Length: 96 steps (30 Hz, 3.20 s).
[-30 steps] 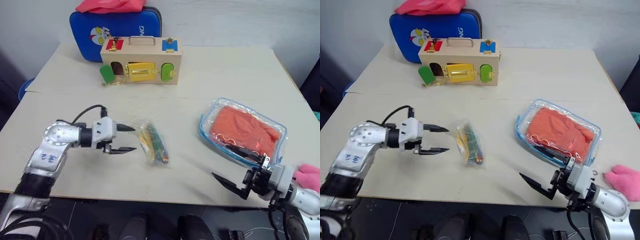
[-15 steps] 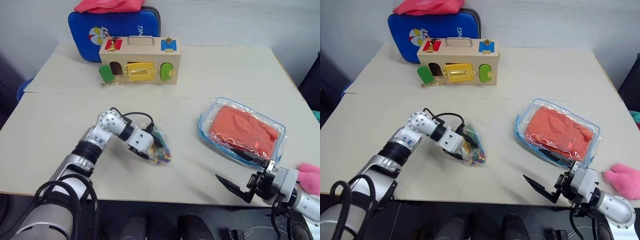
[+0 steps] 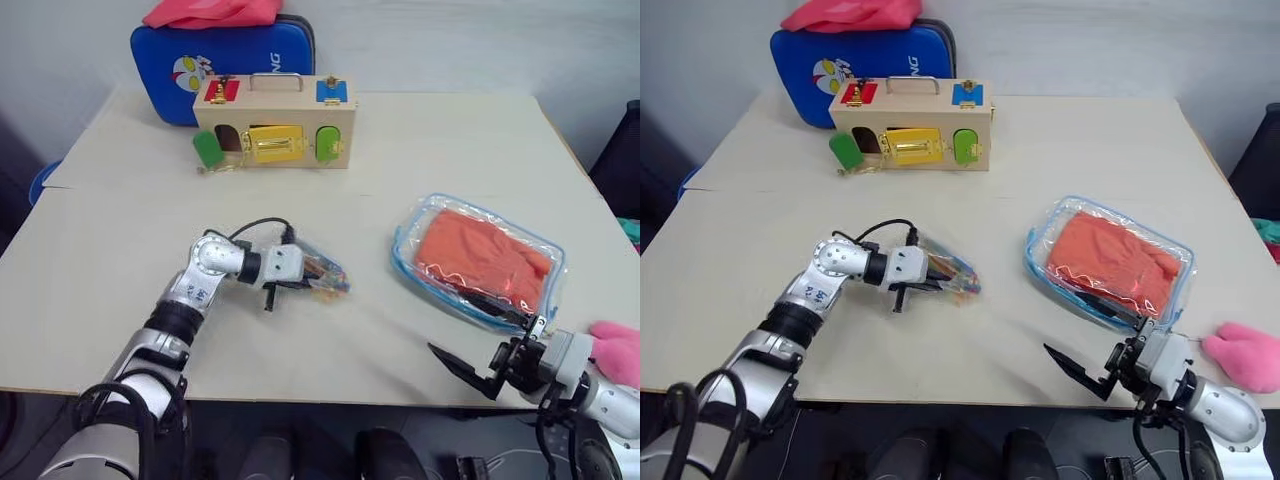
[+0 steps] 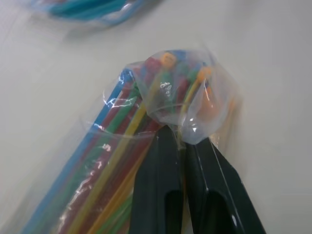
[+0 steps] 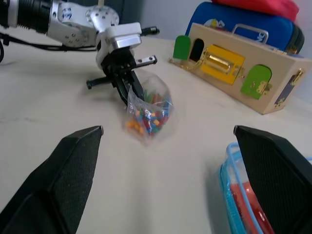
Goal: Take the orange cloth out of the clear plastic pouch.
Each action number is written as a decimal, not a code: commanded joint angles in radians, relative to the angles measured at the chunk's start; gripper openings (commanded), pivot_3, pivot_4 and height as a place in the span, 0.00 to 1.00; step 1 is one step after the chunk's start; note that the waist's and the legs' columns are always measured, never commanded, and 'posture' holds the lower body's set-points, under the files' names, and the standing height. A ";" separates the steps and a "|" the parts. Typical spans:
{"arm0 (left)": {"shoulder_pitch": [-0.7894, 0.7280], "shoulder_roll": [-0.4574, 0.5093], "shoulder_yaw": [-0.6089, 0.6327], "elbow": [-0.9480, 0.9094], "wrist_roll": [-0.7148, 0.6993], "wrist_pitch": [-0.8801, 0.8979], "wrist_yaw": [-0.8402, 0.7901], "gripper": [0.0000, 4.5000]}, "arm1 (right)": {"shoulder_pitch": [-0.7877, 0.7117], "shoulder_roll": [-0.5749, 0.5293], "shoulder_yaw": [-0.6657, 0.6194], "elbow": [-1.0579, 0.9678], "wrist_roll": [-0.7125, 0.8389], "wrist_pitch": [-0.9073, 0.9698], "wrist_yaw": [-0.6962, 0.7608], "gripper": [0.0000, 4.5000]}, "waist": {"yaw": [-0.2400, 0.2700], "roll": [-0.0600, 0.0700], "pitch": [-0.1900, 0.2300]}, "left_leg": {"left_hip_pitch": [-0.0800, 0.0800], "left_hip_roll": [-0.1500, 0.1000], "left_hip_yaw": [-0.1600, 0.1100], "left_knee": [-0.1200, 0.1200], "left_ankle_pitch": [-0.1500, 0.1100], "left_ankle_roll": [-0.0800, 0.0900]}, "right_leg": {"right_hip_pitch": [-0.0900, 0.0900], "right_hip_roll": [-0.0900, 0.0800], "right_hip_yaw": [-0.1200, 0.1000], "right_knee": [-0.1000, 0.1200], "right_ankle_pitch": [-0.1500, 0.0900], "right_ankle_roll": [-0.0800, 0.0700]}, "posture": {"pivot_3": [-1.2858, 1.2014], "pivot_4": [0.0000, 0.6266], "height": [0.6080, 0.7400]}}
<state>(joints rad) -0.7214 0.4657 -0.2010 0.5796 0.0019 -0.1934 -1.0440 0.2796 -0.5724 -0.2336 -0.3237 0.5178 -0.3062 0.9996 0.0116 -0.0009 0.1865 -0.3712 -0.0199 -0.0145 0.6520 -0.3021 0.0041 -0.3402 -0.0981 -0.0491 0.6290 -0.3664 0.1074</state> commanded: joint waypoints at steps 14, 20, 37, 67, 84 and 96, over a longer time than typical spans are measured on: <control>0.264 0.245 0.677 -0.240 -0.040 0.577 0.842 0.01 | -0.283 0.143 0.222 -0.027 0.012 0.058 -0.034 1.00 | 0.006 -0.002 -0.001 | -0.001 -0.001 -0.004 -0.002 0.000 -0.003 | -0.001 -0.002 0.000 0.000 0.000 0.000 | 0.52 0.24 1.00; 0.239 0.317 0.674 -0.100 -0.084 0.452 0.771 0.17 | -0.313 0.063 0.162 -0.038 -0.076 0.179 -0.141 1.00 | 0.014 -0.007 -0.002 | -0.002 -0.001 -0.003 -0.002 -0.001 -0.002 | -0.002 -0.003 0.000 0.000 0.000 0.000 | 0.52 0.24 1.00; 0.461 0.400 0.488 -0.447 -0.313 0.253 0.016 0.86 | -0.281 -0.157 0.159 -0.099 -0.483 0.707 -0.446 1.00 | -0.014 -0.005 -0.002 | -0.003 0.001 -0.001 -0.004 -0.001 -0.003 | -0.004 -0.002 0.000 -0.001 -0.002 -0.004 | 0.52 0.24 1.00; -0.077 0.200 0.176 0.318 0.084 -0.013 0.346 0.45 | -0.132 0.019 0.022 -0.231 0.006 0.348 -0.124 1.00 | 0.000 -0.007 -0.003 | -0.003 -0.001 0.001 0.000 -0.002 -0.001 | -0.004 0.000 -0.006 0.004 -0.001 -0.002 | 0.52 0.24 1.00; 0.016 0.439 0.671 0.415 -0.126 0.281 0.946 0.01 | -0.167 0.032 0.096 -0.255 0.034 0.377 -0.137 1.00 | 0.003 -0.016 -0.003 | -0.003 -0.002 -0.001 0.000 -0.003 -0.004 | -0.015 -0.004 -0.005 0.017 -0.001 -0.002 | 0.52 0.24 1.00; -0.034 0.422 0.653 0.421 -0.176 0.129 0.811 0.75 | -0.176 0.011 0.078 -0.251 0.061 0.411 -0.136 1.00 | 0.009 -0.024 -0.004 | -0.005 -0.003 0.000 0.000 -0.004 -0.003 | -0.017 -0.005 -0.006 0.017 -0.001 -0.002 | 0.52 0.24 1.00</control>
<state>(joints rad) -0.7586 0.8764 0.4188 1.0700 -0.1316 0.0028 -0.1985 0.0970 -0.5503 -0.1268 -0.5455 0.5426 0.0985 0.8663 0.0202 -0.0246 0.1826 -0.3761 -0.0217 -0.0138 0.6517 -0.3060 0.0004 -0.3577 -0.1030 -0.0555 0.6460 -0.3673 0.1055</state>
